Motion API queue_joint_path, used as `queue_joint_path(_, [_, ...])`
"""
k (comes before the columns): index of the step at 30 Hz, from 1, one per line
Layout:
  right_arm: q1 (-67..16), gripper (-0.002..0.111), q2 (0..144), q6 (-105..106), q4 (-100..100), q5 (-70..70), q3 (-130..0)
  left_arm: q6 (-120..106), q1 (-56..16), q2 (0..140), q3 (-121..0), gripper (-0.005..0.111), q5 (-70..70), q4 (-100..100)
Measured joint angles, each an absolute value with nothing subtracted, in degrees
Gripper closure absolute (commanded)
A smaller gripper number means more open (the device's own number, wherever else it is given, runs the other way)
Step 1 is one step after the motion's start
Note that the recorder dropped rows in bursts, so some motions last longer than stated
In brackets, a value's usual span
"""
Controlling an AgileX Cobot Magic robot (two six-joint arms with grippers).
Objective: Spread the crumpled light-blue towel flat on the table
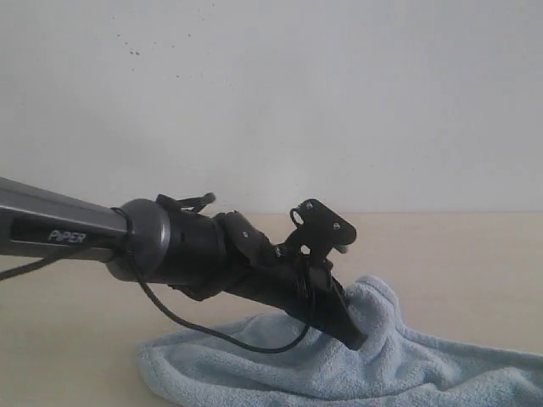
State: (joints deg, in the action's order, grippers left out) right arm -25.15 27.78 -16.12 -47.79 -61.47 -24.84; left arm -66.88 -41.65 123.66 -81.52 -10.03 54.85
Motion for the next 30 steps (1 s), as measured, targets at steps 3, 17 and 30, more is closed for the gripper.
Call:
queue_joint_path(3, [-25.15,0.107,27.78,-16.12,-47.53,-61.25,-24.84,-66.88,-41.37,118.96,-76.7,0.1,-6.09,54.6])
queue_joint_path(17, [-25.15,0.107,25.14,-16.12,-46.63,-60.08,-24.84,-66.12,-55.43,101.58,-51.26,0.1,5.13,51.7])
queue_joint_path(30, [-25.15,0.107,24.81,-16.12,-46.22,-60.08,-24.84,-62.59,-63.31,109.63,-53.7,0.046,3.22,52.52])
